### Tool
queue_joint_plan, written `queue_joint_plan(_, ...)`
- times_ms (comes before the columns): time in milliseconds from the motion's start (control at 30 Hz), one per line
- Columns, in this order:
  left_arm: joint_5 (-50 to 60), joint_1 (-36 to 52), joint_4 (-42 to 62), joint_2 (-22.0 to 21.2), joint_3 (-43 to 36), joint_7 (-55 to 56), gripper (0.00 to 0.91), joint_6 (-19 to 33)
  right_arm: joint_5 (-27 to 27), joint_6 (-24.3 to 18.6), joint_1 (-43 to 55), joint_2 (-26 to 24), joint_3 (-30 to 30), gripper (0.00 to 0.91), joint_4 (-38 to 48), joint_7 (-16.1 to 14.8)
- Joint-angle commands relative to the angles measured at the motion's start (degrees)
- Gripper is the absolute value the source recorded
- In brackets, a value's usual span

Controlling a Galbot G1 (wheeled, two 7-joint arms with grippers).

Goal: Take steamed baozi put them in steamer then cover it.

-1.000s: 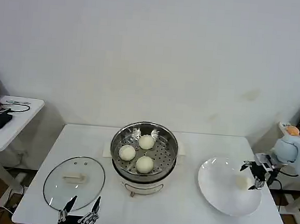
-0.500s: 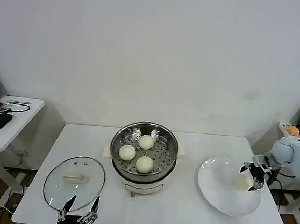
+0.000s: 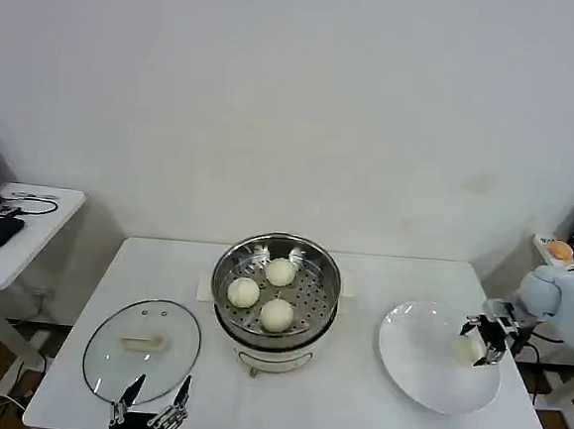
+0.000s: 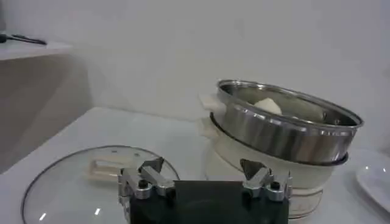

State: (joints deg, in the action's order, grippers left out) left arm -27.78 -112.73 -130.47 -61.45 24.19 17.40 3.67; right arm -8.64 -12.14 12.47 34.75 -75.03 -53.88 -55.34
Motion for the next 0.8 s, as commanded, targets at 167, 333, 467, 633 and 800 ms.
queue_joint_plan(167, 0.0, -0.1, -0.2, 0.0, -0.1, 0.0, 0.907, 0.0, 0.2, -0.6, -0.3, -0.1, 0.5, 0.746, 0.1, 0.2)
queue_joint_plan(333, -0.1, -0.1, -0.2, 0.0, 0.0, 0.0, 0.907, -0.1, 0.4, -0.8, -0.2, -0.2, 0.4, 0.736, 0.2, -0.1)
queue_joint_plan(467, 0.0, -0.2, -0.1, 0.0, -0.1, 0.0, 0.907, 0.0, 0.5, -1.1, -0.1, -0.3, 0.4, 0.736, 0.4, -0.3)
queue_joint_plan(633, 0.0, 0.0, -0.1, 0.0, -0.2, 0.1, 0.907, 0.0, 0.3, -1.3, 0.4, -0.4, 0.5, 0.736, 0.3, -0.4)
queue_joint_plan(800, 0.0, 0.1, -0.1, 0.0, -0.3, 0.1, 0.907, -0.1, -0.6, -1.1, 0.9, -0.6, 0.1, 0.635, -0.7, -1.0)
